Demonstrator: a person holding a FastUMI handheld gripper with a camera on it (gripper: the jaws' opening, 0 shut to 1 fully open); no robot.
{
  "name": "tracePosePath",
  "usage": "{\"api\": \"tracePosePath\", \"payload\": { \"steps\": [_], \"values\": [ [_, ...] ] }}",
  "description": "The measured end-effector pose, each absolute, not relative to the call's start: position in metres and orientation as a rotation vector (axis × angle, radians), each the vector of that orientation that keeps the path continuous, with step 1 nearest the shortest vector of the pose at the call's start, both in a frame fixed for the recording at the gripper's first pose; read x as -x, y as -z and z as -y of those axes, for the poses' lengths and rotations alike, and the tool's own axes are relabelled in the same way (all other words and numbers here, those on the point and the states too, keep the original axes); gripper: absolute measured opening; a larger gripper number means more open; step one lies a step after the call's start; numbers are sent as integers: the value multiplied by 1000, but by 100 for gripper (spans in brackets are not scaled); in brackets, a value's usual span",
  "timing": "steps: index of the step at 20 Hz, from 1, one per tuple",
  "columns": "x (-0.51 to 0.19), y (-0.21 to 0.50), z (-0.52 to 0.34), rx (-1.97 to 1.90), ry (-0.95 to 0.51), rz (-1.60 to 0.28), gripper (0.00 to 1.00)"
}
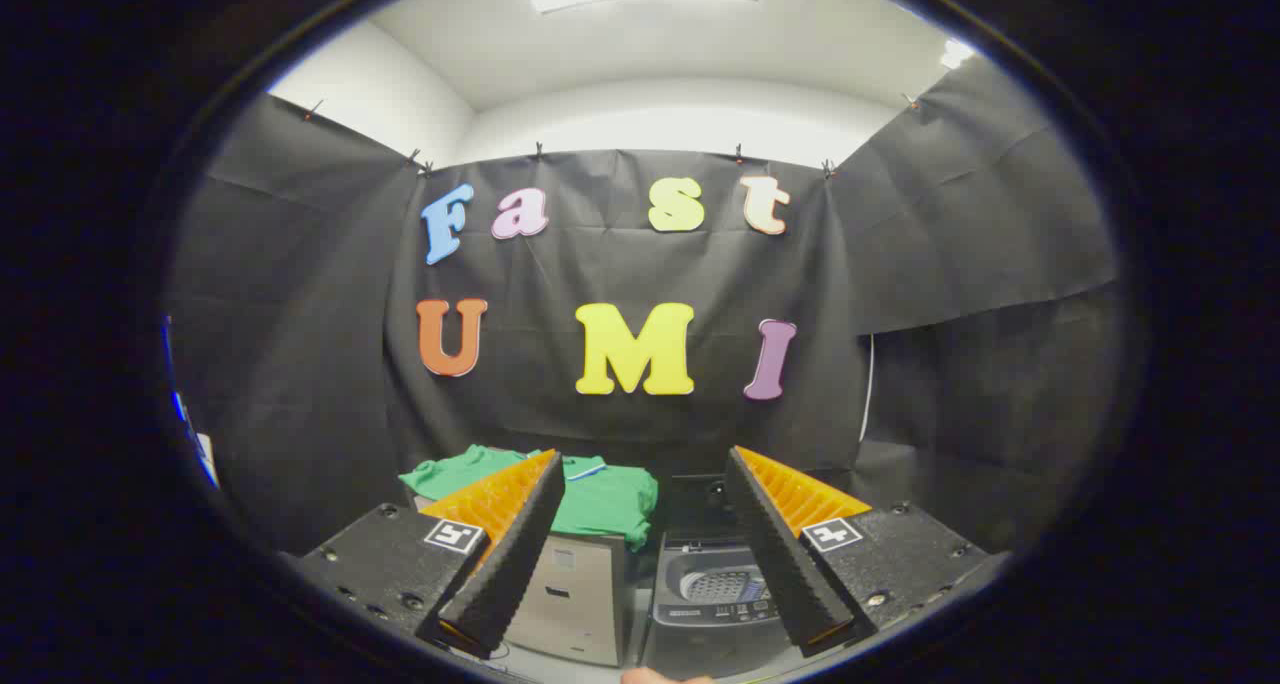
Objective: Put the clothes into the washing machine and then close the washing machine lid.
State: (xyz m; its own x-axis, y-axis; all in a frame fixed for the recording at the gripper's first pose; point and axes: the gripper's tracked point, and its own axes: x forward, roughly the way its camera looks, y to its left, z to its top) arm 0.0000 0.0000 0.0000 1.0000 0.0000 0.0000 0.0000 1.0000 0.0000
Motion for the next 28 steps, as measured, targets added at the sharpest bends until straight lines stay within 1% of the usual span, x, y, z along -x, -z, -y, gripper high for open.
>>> {"api": "tracePosePath", "payload": {
  "steps": [7, 15, 19, 22, 28],
  "values": [
    [-3, 7, 16, -14, 76, -22, 100],
    [-19, 8, -7, -36, 93, -32, 100],
    [-37, 8, -28, -48, 82, -49, 100],
    [-56, 10, -49, -65, 47, -84, 100],
    [-120, 19, -81, -81, -25, -176, 100]
  ]
}}
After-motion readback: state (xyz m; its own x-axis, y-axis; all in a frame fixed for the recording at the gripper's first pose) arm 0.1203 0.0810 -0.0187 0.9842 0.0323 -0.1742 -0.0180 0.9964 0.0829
